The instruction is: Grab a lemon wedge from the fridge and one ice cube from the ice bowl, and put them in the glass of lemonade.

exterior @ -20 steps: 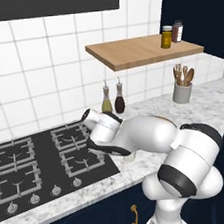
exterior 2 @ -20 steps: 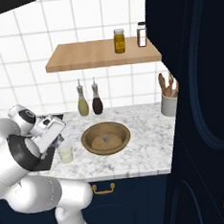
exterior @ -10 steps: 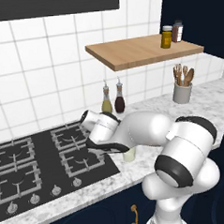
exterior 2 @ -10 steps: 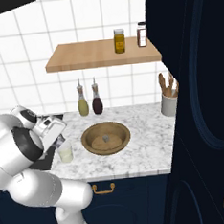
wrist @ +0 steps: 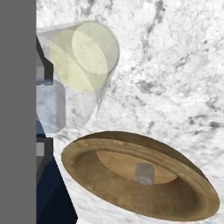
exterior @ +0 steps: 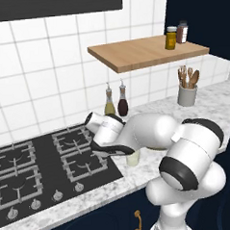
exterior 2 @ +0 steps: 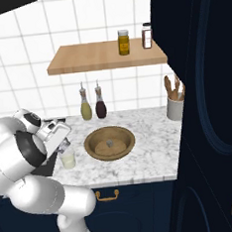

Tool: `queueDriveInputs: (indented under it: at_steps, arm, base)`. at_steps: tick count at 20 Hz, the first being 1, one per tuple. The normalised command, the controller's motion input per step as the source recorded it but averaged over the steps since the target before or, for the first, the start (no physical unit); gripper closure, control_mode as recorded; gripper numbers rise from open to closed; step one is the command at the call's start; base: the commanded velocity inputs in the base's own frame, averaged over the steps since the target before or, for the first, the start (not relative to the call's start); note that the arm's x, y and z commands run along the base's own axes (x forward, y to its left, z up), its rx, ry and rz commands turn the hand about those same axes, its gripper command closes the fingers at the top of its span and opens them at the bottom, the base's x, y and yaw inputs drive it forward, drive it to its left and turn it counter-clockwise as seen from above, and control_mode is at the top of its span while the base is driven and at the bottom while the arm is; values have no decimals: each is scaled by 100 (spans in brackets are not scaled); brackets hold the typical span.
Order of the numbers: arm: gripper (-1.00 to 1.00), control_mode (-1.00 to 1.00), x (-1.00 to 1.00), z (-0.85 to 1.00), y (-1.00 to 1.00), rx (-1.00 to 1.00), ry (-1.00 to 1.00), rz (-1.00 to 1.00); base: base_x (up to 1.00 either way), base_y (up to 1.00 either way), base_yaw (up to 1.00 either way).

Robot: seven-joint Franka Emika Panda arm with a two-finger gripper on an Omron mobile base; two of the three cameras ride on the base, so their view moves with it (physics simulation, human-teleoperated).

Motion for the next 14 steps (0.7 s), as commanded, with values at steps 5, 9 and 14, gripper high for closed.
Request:
queueDriveInputs:
  at_steps: [5, 9, 14]
  arm:
    - [-100, -100, -1, 0, 0, 0, 0, 0]
    - [-100, -100, -8, 0, -4, 2, -1, -2]
    - [-100, -100, -3, 0, -26, 20, -5, -5]
  base:
    - [0, 0, 0]
    - [0, 0, 0]
    - [0, 0, 0]
